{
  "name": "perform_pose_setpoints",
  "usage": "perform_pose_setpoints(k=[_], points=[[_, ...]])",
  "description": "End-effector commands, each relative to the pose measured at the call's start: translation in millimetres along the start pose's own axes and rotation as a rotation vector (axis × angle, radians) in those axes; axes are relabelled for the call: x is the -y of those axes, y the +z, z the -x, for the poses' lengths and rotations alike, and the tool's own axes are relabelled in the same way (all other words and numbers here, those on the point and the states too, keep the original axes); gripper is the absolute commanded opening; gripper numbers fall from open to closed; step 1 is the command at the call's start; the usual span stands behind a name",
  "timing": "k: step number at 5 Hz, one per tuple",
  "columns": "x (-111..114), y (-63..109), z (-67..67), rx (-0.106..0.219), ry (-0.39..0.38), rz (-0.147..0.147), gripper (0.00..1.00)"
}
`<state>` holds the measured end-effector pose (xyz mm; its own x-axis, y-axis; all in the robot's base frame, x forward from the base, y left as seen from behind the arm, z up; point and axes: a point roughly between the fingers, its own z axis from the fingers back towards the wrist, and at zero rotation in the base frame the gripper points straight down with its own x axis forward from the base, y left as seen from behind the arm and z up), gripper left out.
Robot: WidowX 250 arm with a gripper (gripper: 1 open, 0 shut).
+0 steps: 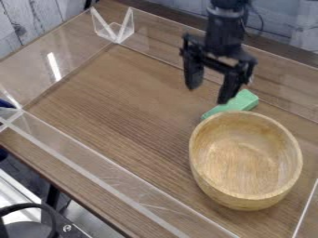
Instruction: Put the green block in the brown bowl
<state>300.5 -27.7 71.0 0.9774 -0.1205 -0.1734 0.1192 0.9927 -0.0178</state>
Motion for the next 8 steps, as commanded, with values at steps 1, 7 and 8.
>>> perform_pose_setpoints(k=[1, 7, 8], points=[[5, 9.0, -17.3, 0.070, -0.031, -0.009, 1.00], [-1, -22.5, -69.1, 0.037, -0.067, -0.016, 1.00], [-2, -25.2, -73.6, 0.037, -0.072, -0.015, 1.00]])
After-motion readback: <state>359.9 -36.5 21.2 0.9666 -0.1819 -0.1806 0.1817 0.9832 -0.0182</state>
